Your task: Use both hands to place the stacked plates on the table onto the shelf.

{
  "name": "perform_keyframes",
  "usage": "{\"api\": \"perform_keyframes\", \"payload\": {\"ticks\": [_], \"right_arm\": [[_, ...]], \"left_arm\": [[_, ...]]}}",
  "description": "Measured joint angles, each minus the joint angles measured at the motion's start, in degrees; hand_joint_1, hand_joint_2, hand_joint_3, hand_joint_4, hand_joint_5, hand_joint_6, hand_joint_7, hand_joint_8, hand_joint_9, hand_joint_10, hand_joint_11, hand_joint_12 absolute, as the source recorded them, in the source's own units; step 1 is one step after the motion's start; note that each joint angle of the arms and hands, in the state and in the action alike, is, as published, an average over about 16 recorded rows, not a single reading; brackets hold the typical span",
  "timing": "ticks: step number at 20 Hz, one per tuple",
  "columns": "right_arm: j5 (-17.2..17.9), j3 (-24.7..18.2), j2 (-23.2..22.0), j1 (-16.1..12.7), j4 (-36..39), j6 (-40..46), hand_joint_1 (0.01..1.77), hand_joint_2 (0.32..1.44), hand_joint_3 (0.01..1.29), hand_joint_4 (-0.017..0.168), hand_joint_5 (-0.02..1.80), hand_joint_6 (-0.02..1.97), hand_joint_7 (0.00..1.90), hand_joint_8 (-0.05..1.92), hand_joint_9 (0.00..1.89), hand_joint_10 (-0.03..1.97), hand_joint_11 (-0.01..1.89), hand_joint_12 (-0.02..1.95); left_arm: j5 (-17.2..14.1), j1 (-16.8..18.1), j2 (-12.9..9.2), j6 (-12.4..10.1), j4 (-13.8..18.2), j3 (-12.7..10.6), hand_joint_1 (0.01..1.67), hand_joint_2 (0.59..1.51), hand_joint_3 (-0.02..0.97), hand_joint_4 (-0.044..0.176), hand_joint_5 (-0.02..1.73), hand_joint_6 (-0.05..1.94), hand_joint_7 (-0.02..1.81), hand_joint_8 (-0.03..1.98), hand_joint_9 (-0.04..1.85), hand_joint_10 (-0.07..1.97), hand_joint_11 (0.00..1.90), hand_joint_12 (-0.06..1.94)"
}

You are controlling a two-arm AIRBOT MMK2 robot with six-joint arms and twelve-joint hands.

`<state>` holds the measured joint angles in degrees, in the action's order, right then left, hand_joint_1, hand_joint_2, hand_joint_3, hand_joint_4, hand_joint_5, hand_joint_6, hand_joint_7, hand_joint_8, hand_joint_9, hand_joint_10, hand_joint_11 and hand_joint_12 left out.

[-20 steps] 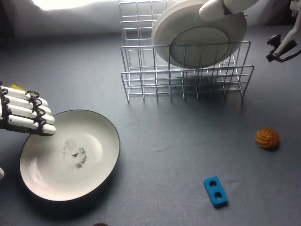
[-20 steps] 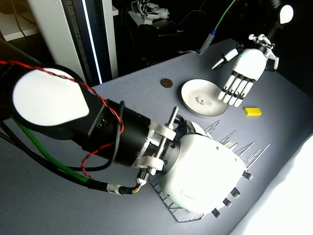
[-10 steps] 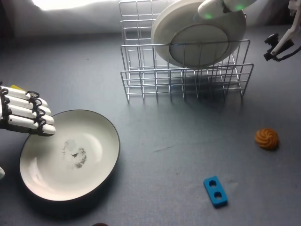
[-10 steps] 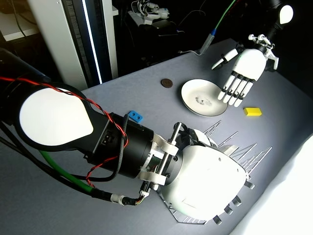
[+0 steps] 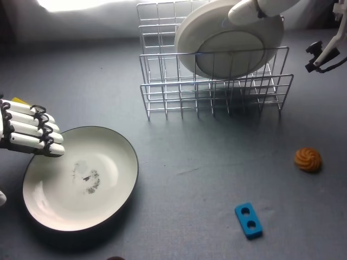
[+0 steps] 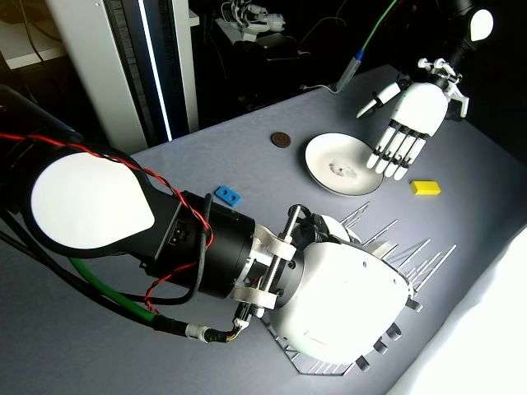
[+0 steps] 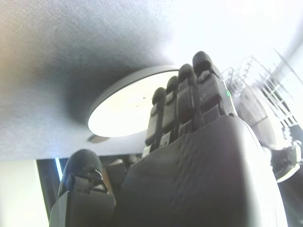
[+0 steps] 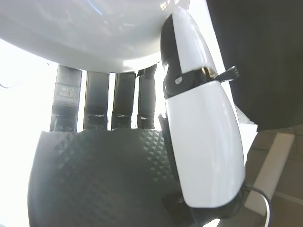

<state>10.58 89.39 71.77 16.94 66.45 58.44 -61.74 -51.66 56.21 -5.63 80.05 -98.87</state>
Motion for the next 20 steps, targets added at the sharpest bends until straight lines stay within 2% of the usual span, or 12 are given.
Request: {"api": "perform_keyframes", "payload": {"ticks": [6,13,15,20], "right_arm": [[0.2,-0.2,-0.2,-0.2,0.3,0.0,1.18,1.12,0.01,-0.011,0.78,0.95,0.97,0.59,0.87,0.63,0.6,1.36],[0.4,-0.7,-0.5,-0.5,0.4,0.0,1.14,1.1,0.01,-0.007,0.82,0.55,0.98,0.11,0.86,0.36,0.5,1.29],[0.5,-0.9,-0.6,-0.6,0.4,0.0,1.13,1.09,0.01,-0.006,0.83,0.43,0.98,0.04,0.85,0.31,0.48,1.27],[1.3,-1.7,-1.1,-1.5,0.3,-1.9,1.12,1.06,0.01,-0.004,0.86,0.13,0.94,0.02,0.85,0.23,0.43,1.24]], "left_arm": [[0.0,0.0,0.0,0.0,0.0,0.0,0.01,1.16,0.02,-0.001,0.1,0.0,0.09,0.0,0.07,0.01,0.02,0.17],[0.0,0.0,0.0,0.0,0.0,0.0,0.01,1.16,0.02,-0.001,0.12,0.0,0.11,0.0,0.08,0.01,0.02,0.2],[0.1,0.0,0.0,0.0,0.0,0.0,0.01,1.16,0.02,-0.001,0.12,0.0,0.11,0.0,0.09,0.01,0.02,0.21],[0.2,-0.2,0.0,0.0,0.0,0.0,0.01,1.16,0.02,-0.001,0.12,0.0,0.11,0.0,0.1,0.01,0.02,0.21]]}}
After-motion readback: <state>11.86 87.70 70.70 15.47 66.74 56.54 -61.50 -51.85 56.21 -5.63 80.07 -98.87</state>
